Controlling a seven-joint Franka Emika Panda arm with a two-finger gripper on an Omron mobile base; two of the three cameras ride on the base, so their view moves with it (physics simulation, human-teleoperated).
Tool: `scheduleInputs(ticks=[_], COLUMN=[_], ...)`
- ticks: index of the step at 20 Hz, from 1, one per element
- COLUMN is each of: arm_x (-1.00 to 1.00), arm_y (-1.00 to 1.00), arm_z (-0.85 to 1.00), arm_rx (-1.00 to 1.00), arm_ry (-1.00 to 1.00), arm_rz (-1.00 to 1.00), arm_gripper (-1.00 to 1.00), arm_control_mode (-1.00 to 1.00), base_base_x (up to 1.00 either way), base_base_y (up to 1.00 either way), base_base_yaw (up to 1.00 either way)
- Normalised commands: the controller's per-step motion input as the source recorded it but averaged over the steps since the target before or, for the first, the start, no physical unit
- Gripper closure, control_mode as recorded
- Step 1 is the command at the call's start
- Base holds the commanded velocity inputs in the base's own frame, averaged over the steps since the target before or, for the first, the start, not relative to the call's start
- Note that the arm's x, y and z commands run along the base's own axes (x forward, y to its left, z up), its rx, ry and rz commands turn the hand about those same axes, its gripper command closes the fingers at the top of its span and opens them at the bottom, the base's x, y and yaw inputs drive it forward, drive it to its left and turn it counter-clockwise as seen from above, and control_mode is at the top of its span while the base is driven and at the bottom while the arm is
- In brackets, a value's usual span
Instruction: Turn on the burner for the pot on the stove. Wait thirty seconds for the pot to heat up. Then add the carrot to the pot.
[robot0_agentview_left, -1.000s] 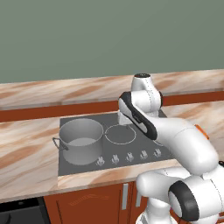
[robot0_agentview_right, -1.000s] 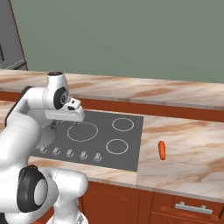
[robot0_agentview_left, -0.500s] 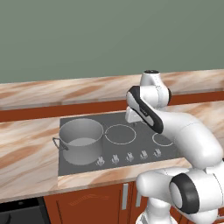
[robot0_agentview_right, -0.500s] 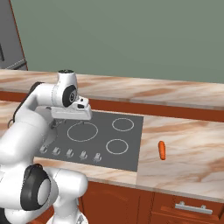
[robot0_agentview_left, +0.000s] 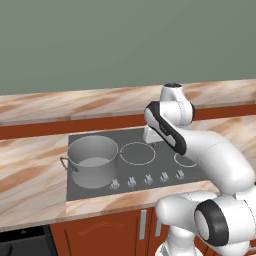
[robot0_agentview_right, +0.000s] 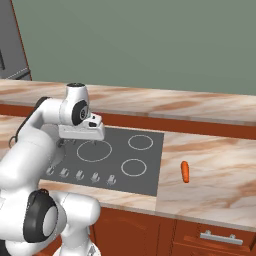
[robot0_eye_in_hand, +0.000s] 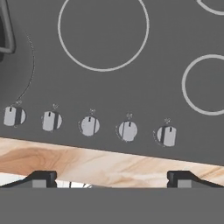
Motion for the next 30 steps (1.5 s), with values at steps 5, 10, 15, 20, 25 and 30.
scheduleInputs(ticks=[5,10,15,20,25,30], arm_x=[-0.12,-0.14,-0.55,-0.36,0.05,0.25], arm_y=[0.0,0.01,0.14,0.32,0.48,0.48], arm_z=[-0.18,-0.17,-0.01,-0.05,0.0,-0.12], arm_rx=[0.0,0.0,0.06,0.09,0.0,0.0], arm_ry=[0.0,0.0,0.0,0.0,0.08,0.06], arm_rz=[0.0,0.0,0.01,0.06,0.0,0.0], arm_gripper=[-1.0,-1.0,-1.0,-1.0,-1.0,-1.0], arm_control_mode=[-1.0,-1.0,-1.0,-1.0,-1.0,-1.0], base_base_x=[0.0,0.0,0.0,0.0,0.0,0.0], base_base_y=[0.0,0.0,0.0,0.0,0.0,0.0], base_base_yaw=[0.0,0.0,0.0,0.0,0.0,0.0])
